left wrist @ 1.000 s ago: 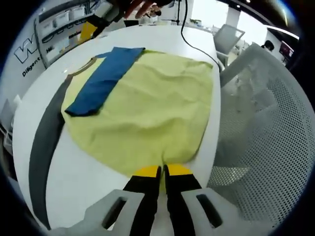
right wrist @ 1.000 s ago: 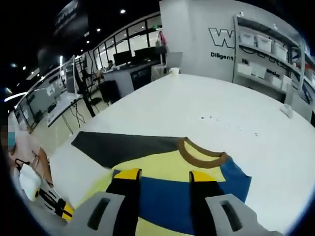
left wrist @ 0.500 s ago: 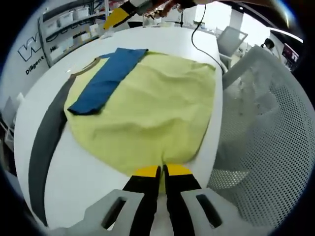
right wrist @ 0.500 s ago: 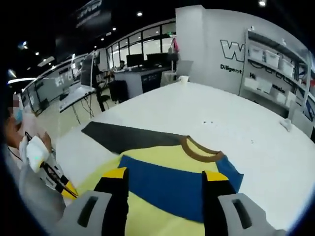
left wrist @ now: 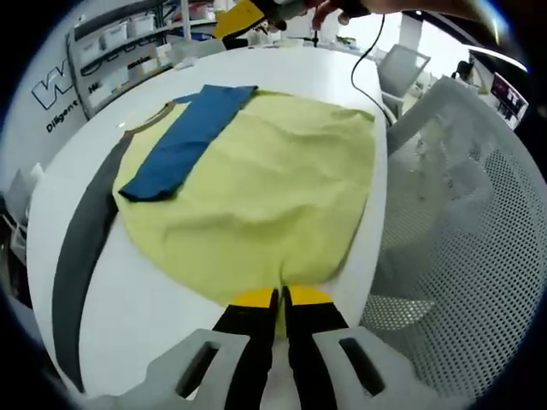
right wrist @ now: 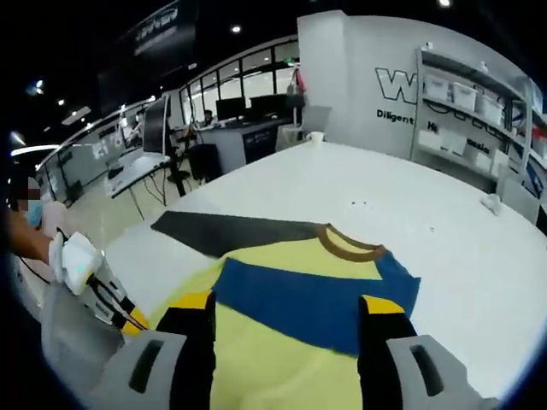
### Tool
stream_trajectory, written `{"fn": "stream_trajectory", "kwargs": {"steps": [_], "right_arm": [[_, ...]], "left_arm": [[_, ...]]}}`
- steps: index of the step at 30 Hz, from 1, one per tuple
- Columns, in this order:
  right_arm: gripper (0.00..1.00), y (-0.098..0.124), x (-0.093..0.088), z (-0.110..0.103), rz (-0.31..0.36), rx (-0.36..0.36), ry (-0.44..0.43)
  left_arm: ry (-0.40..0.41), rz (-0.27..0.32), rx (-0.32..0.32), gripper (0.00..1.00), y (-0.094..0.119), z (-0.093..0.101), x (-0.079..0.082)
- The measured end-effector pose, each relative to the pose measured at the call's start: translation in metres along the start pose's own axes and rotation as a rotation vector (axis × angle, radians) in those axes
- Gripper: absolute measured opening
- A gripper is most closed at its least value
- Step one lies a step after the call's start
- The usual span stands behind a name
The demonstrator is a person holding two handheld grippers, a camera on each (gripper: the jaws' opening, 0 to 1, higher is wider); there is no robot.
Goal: Fold the garment on the visible template until the final outline fits inside the template.
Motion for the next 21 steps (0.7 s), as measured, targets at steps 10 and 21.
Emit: {"fn": "stream_trajectory", "kwargs": {"steps": [10, 21], "right_arm": [[0.70, 0.006, -0.006, -0.001, 0.012, -0.017, -0.007], [0.79, 0.016, -0.011, 0.002, 0.047, -0.011, 0.021]], "left_arm": [[-0.007, 0.020, 0.007, 0.09, 0.001, 0.001, -0.002], [0.022, 0.129, 0.051, 0.28, 0.010, -0.007, -0.004]]}}
Point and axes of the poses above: the point that each gripper's makers call its tool centre point, and the gripper's own axes: y roughly backward along the fingers, z roughly to its right, x roughly out of its top, the point moved 8 cm from there along y, roughly backward along the fingers, and after that the axes turned 5 degrees about -x, right-handed, at the moved point
